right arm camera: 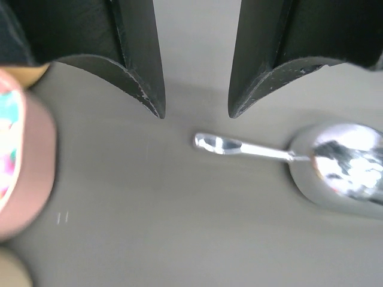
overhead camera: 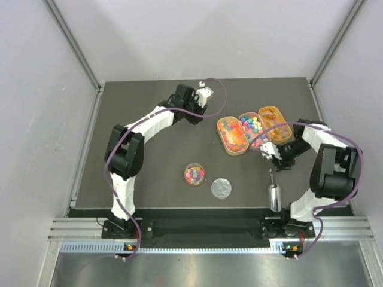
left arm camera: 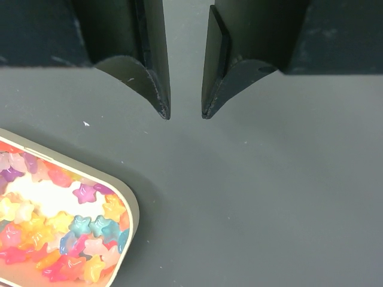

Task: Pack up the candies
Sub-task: Pick up the spatula from the center of the board.

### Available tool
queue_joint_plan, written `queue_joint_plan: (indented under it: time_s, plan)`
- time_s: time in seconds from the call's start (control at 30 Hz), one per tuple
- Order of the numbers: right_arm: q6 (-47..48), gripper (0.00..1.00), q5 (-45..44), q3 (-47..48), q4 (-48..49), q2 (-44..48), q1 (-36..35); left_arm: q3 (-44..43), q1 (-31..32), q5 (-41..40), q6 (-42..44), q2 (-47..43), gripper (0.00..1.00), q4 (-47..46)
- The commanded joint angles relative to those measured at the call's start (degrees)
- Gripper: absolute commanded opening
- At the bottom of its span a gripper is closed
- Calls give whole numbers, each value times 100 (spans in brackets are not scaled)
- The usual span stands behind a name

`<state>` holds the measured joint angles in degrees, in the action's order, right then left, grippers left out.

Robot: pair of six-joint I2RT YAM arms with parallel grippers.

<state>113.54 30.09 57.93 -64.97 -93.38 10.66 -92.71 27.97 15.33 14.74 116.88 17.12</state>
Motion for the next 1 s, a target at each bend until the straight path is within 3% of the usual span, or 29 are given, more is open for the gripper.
queue_joint_plan:
  time_s: [0.0,0.2,0.3,0.57,0.97]
  plan:
    - [4327,46,218,587,-797,101,-537,-186,-98,-92,-41,-121,32,-174]
    - [3887,45,-2,641,-929,224,-758,-46,-326,-39,-50,-534,32,-148]
    - [4219,44,-318,360,-1096,391,-688,77,-458,5,-50,-701,32,-139]
    - [4317,43,-574,-510,-632,743,-819,393,-775,172,-244,-860,31,-192]
    - [4370,44,-934,-625,273,277,-1205,613,-881,172,-376,-860,31,-271]
